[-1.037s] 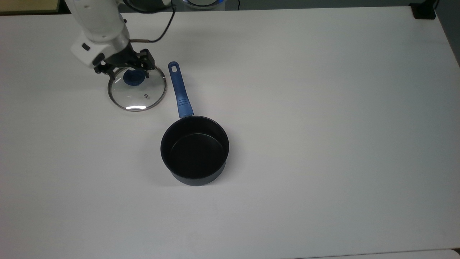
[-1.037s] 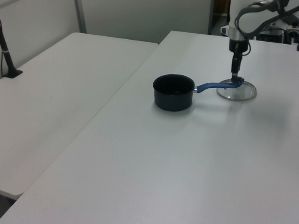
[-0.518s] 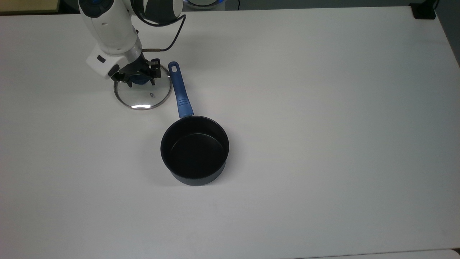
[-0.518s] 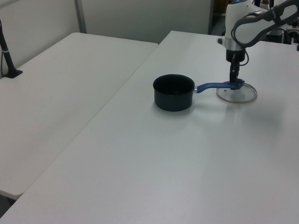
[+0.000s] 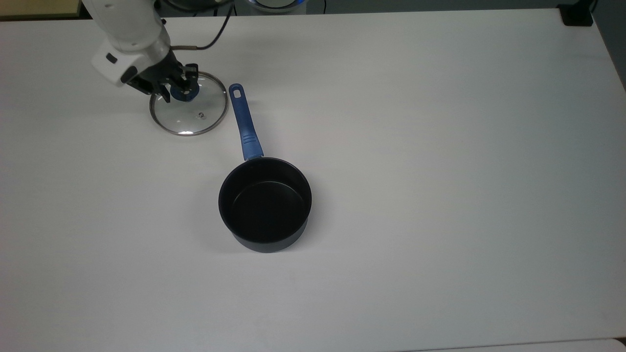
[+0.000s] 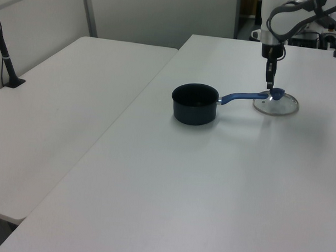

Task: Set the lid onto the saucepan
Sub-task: 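Close the gripper on the blue knob of the glass lid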

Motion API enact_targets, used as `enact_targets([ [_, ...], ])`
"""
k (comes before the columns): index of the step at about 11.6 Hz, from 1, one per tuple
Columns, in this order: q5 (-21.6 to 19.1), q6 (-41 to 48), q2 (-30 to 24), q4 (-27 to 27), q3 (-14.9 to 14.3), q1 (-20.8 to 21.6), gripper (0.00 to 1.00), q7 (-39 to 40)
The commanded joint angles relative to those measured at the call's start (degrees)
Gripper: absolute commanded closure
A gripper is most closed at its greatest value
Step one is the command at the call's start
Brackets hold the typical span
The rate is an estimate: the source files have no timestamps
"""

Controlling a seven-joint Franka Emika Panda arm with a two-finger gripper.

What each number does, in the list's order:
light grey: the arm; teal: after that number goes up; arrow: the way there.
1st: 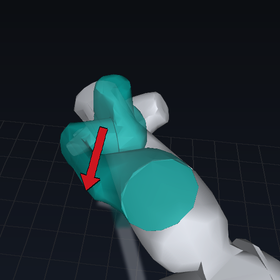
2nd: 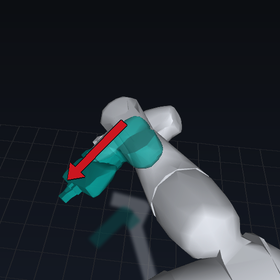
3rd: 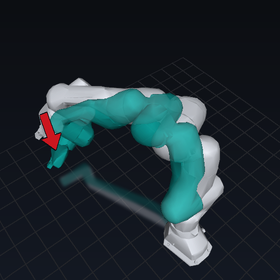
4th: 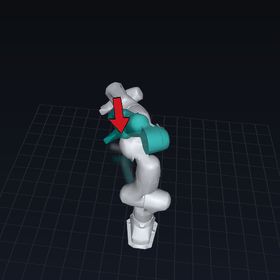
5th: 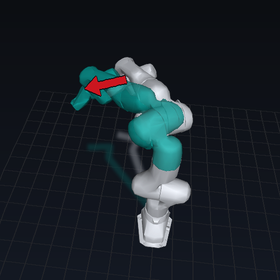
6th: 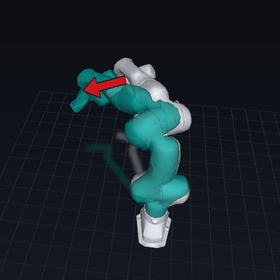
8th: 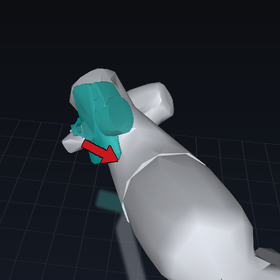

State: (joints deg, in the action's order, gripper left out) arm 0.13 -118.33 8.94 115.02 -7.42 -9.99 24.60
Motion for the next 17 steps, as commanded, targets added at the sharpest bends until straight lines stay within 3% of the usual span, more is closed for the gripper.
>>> enact_targets([
  [1, -0.4, 1.87, -1.64, 0.03, -0.05, -0.12, 0.0, 0.97],
  [8, 2.24, 3.72, -1.47, 4.33, 0.04, 0.14, 0.0, 1.06],
  [9, 2.24, 3.72, -1.47, 4.42, 0.04, 0.23, 0.08, 1.06],
  [11, 2.33, 3.72, -1.47, 4.43, 0.04, 0.06, 0.37, 0.98],
  [15, 2.24, 2.14, -0.94, 4.43, 0.04, 0.23, 0.41, 0.97],
  [17, 2.24, 2.14, -0.85, 4.43, 0.04, 0.23, 0.5, 0.97],
])
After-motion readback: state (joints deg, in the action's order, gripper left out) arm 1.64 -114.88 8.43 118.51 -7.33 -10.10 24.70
